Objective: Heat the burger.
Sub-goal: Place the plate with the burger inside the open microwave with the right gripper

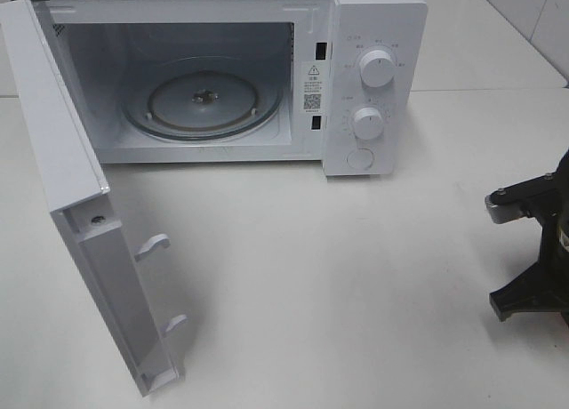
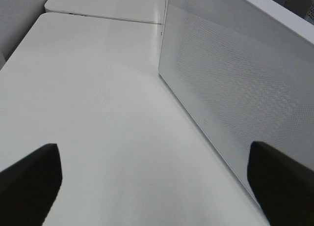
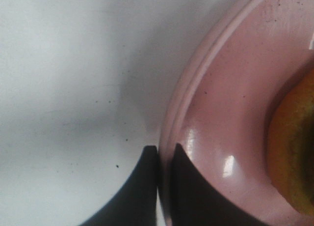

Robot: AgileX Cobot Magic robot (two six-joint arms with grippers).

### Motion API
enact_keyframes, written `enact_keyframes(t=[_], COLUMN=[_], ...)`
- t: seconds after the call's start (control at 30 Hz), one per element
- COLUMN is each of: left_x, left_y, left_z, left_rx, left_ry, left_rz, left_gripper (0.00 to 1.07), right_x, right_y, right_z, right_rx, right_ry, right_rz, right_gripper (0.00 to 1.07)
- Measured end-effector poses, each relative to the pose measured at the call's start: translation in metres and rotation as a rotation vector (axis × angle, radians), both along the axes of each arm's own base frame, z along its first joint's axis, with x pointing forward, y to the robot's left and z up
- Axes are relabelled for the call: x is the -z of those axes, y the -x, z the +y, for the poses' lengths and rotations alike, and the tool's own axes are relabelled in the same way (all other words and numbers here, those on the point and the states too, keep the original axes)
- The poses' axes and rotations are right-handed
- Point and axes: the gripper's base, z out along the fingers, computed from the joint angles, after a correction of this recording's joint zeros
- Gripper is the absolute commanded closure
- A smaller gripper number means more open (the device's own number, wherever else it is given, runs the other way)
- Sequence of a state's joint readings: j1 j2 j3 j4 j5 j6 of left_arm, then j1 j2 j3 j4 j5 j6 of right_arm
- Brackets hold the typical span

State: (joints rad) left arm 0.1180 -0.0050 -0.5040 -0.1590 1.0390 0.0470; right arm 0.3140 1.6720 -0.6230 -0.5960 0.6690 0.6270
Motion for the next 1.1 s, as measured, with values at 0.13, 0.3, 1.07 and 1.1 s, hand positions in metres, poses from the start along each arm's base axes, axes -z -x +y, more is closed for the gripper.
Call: enact_keyframes(t=[0.13,0.3,1.07,1.1], left_x=[0.0,0.0,0.0,0.0], left_y=[0.0,0.0,0.0,0.0], left_z=[0.0,0.0,0.0,0.0], left_rx=[0.0,0.0,0.0,0.0], left_ry=[0.0,0.0,0.0,0.0], left_rz=[0.0,0.0,0.0,0.0], left_gripper=[0.09,0.09,0.09,0.09], right_x=[-0.009,-0.027,-0.067,-0.068], right_y=[0.003,0.007,0.046,0.048], right_z=[0.006,0.008,0.034,0.036], right_rx=[-0.027,-0.059,-0.243,-0.256], right_ry=[0.033,0.076,0.136,0.136], right_rz=[-0.029,-0.077,-0.128,-0.133], right_gripper=[1.07,1.07,1.07,1.07])
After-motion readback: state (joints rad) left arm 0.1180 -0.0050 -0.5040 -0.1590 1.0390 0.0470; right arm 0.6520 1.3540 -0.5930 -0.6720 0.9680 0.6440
